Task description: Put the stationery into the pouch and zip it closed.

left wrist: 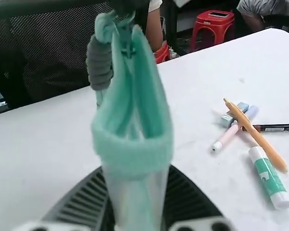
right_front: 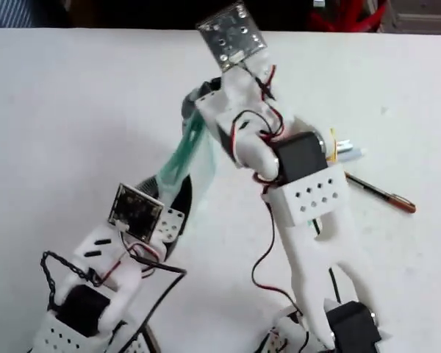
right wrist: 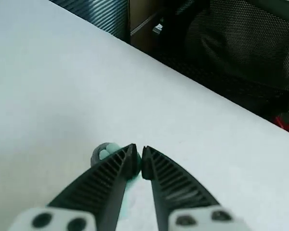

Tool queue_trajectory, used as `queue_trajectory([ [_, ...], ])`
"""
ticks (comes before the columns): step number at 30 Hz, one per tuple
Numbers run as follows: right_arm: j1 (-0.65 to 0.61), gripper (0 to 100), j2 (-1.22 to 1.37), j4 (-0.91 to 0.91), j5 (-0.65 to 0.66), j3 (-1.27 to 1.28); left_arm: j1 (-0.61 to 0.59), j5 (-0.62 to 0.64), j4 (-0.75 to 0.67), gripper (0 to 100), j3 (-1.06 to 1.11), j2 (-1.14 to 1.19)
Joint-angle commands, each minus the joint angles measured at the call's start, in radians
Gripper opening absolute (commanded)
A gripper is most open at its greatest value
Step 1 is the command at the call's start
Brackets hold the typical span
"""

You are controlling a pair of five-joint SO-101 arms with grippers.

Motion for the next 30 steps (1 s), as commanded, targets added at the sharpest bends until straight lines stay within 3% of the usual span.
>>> queue_trajectory([
  [1,0.058,1.9,-0.013,-0.045,0.009,-0.005,0.002,-0.008,0.02,2,-0.029,0.004],
  [19,0.064,4.7,-0.074,-0.028,0.009,0.043,-0.001,-0.008,0.038,2,-0.031,0.004],
  [22,0.139,16.6,-0.136,0.061,0.009,0.043,-0.004,-0.008,0.038,2,-0.031,0.004],
  [25,0.297,24.9,-0.153,0.114,0.035,0.049,-0.004,-0.008,0.038,2,-0.031,0.004],
  [30,0.542,25.0,-0.033,0.217,0.368,0.086,-0.004,-0.003,0.038,3,-0.034,0.004],
])
